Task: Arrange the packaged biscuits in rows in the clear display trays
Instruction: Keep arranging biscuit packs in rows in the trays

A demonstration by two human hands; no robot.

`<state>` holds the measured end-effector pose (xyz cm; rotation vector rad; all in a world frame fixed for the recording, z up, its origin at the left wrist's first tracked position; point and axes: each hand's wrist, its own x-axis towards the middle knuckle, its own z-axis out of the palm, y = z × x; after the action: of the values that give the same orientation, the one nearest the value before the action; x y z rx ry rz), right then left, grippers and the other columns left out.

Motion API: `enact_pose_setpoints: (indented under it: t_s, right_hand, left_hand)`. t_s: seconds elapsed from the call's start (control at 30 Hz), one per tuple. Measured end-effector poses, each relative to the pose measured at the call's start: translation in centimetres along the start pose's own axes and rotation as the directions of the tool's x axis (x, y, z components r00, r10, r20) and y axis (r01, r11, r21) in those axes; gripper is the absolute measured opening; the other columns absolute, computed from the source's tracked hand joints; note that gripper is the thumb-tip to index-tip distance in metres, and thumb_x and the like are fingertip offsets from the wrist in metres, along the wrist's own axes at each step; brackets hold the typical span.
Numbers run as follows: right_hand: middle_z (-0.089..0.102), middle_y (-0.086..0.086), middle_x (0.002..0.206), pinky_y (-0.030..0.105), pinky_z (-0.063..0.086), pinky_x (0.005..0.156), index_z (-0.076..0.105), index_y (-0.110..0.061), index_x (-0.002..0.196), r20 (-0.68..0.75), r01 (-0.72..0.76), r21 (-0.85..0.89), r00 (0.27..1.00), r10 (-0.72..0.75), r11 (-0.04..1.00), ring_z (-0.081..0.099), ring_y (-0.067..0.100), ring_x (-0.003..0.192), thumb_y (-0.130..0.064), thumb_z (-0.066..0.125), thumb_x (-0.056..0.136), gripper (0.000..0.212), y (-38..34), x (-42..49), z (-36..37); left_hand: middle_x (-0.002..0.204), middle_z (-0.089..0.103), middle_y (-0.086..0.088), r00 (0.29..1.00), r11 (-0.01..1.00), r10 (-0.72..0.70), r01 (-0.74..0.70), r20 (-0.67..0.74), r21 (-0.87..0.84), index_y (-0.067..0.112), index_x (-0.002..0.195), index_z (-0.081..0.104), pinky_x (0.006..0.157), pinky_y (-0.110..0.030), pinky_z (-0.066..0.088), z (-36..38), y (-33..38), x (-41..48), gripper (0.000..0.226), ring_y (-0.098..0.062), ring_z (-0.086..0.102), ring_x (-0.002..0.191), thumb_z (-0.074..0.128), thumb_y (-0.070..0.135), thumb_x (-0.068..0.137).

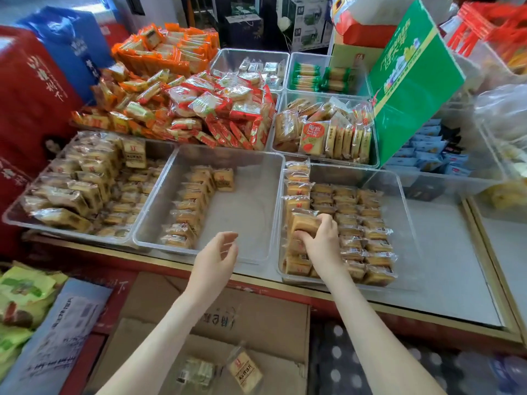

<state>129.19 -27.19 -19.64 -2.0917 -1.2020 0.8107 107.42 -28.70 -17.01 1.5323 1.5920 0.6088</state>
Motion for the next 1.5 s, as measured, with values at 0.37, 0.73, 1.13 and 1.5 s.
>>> enact_pose_setpoints:
  t_s: [0.37,0.73,1.13,1.5]
  right_hand:
    - [0.030,0.015,0.147,0.046,0.029,0.114,0.017,-0.020,0.145,0.026,0.528,-0.375,0.828,-0.561,0.762,0.032,0.032,0.134,-0.012,0.074,0.081,0.087,-7.6,0.6,7.6]
    - [0.012,0.013,0.160,0.040,0.020,0.115,-0.004,-0.008,0.154,0.224,0.373,-0.713,0.924,-0.311,0.594,0.016,0.032,0.145,-0.005,0.056,0.093,0.086,-13.2,13.9,22.5]
    - [0.064,0.008,0.090,0.035,0.032,0.081,0.066,-0.007,0.097,-0.117,0.614,-0.630,0.529,-0.840,0.475,0.048,0.025,0.088,0.003,0.065,0.071,0.028,-13.8,8.2,21.1]
    - [0.041,0.008,0.131,0.032,0.044,0.104,0.033,-0.022,0.132,0.284,0.769,0.172,0.559,-0.779,0.615,0.050,0.022,0.120,-0.008,0.079,0.078,0.072,-15.7,2.2,21.9]
  left_hand:
    - [0.146,0.043,-0.026,0.958,0.684,0.285,-0.189,-0.020,0.705,0.002,0.135,0.055,0.111,-0.057,0.028,-12.9,-10.7,9.1,0.066,-0.040,0.035,0.139,0.038,0.048,0.090]
    - [0.164,0.006,-0.006,0.911,0.625,0.385,-0.374,0.145,0.685,0.021,0.154,0.027,0.119,-0.043,-0.003,-13.8,-15.4,13.8,0.069,-0.016,-0.011,0.150,0.023,0.058,0.096]
    - [0.163,0.009,0.002,0.891,0.762,0.452,-0.403,0.028,0.507,0.021,0.155,0.011,0.120,-0.046,-0.006,-13.9,-15.4,13.9,0.082,-0.010,-0.009,0.150,0.039,0.061,0.089]
    - [0.107,0.065,-0.002,0.776,0.850,0.521,-0.509,-0.356,0.135,0.019,0.114,0.049,0.107,-0.038,0.034,-16.4,-15.8,12.8,0.030,-0.011,0.054,0.105,0.060,0.028,0.087]
